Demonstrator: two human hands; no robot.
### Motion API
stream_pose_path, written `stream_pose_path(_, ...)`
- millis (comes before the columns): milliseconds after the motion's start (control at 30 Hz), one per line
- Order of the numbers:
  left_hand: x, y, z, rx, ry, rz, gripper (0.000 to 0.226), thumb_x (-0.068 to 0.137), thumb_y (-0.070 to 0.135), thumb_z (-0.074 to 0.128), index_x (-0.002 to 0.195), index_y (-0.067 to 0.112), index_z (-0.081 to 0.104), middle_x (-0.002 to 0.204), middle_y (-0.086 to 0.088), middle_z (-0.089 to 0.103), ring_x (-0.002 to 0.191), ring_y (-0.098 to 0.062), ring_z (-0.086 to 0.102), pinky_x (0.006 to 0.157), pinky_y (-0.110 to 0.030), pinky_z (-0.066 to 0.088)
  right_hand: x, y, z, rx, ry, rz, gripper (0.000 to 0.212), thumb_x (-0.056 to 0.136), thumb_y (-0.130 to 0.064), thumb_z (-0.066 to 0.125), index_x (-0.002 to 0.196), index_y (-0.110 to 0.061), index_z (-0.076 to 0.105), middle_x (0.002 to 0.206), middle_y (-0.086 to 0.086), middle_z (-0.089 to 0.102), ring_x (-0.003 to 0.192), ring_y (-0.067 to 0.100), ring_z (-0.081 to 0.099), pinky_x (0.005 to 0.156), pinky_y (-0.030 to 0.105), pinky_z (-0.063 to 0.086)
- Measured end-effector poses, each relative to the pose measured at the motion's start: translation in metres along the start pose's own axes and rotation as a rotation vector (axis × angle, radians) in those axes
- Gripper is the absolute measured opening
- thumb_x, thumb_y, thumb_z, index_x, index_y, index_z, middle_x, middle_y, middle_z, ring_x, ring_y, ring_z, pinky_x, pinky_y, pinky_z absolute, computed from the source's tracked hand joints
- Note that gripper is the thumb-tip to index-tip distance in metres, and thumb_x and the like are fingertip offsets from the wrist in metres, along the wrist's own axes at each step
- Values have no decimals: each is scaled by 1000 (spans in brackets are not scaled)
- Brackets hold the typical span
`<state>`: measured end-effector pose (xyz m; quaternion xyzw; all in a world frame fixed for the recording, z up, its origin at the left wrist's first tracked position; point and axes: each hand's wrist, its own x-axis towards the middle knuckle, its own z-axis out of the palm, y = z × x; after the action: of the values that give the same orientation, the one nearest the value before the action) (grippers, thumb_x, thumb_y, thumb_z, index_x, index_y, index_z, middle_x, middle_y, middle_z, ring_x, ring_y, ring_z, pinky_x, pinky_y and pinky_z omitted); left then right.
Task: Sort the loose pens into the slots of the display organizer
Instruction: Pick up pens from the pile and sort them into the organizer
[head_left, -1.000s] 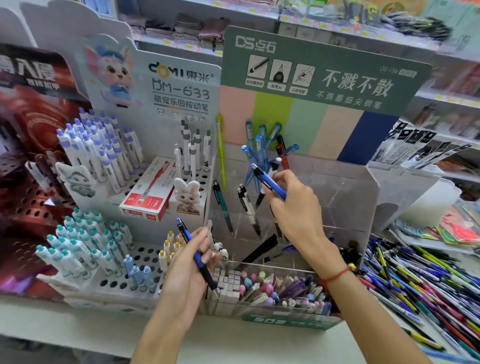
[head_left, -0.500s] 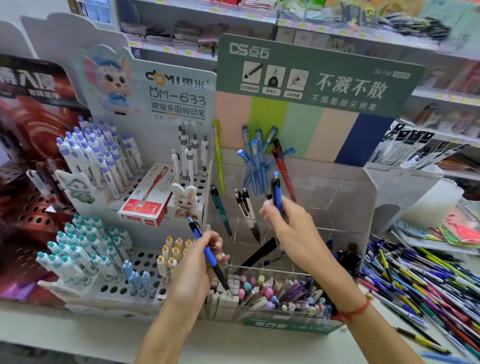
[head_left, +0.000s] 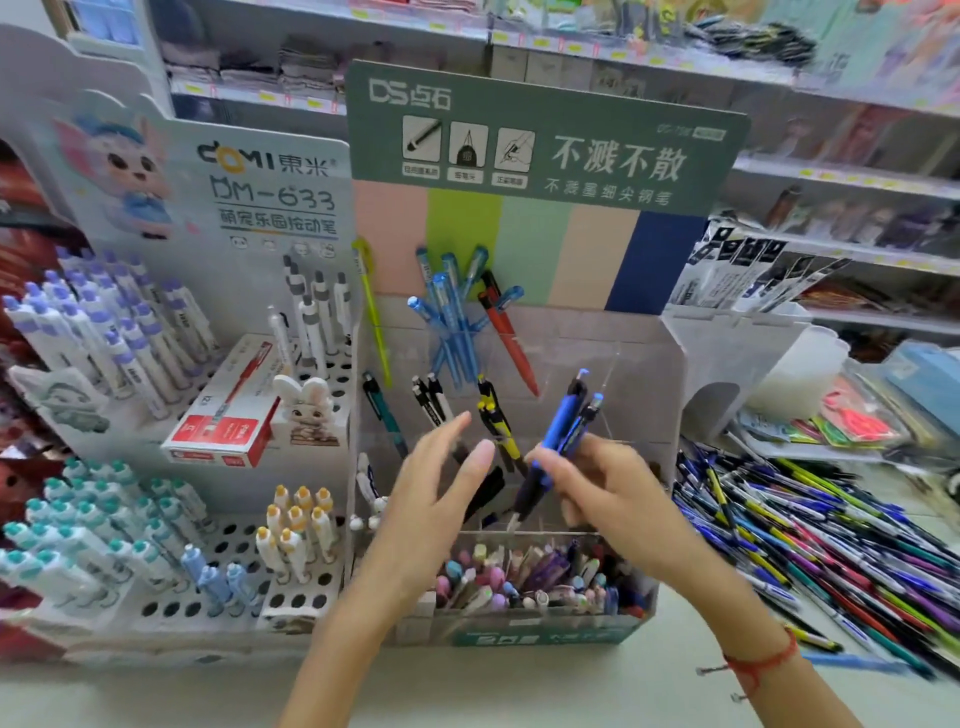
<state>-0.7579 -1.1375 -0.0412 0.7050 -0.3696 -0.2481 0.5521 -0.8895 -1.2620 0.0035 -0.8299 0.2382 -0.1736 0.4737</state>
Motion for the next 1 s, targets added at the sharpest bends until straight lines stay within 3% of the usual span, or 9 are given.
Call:
stream_pose_path(100,7,-17,-14,566,194,145,53,96,50,41,146,37,31,151,17,28,143,-3,15,118,-26,1,15,15,-30,-18,415,41,22,93,-30,58,80,-14,64,48,-1,61,43,5,53,56,21,41)
stream_pose_path(167,13,-28,-19,729,198,153,53,96,43,47,146,33,33,152,9,29,144,-10,16,118,-27,-2,28,22,-43,-114,530,68,24,93,-33,59,79,-13,64,49,-3,62,44,3,55,57,23,40)
stream_pose_path(233,16,-36,-21,814,161,162,53,94,41,52,144,32,38,150,5,35,142,-15,22,119,-30,1,39,26,-46,-258,526,76,26,94,-36,58,80,-15,63,57,-4,65,54,6,61,60,26,42)
stream_pose_path(400,15,-41,-22,875,161,211,56,90,38,60,142,30,43,146,1,41,139,-19,30,118,-33,3,59,29,-32,-628,367,163,24,91,-40,59,82,-18,65,81,8,68,80,33,63,65,34,46)
stream_pose_path(533,15,-39,-24,893,147,203,55,92,36,58,144,30,41,147,2,40,140,-17,29,117,-31,1,63,23,-26,-736,313,205,30,83,-47,66,102,-24,70,92,6,70,90,32,64,72,34,51)
stream_pose_path(733,14,-31,-18,855,187,201,49,92,27,59,139,26,48,144,1,46,138,-19,33,118,-36,11,39,21,-45,-643,300,107,43,82,-41,71,122,-29,61,92,-10,67,85,14,62,71,30,51)
stream_pose_path(867,11,-8,1,754,260,305,44,88,20,65,130,21,57,135,4,54,129,-14,40,113,-42,30,18,27,-53,-448,224,-65,41,85,-26,71,124,-32,60,97,-16,62,85,4,60,73,27,54)
stream_pose_path(1000,11,19,36,644,170,439,37,92,25,61,128,27,57,130,15,54,122,-5,44,107,-24,30,-9,33,-70,-271,259,-100,39,86,-16,69,121,-32,61,101,-15,64,91,4,61,73,20,54)
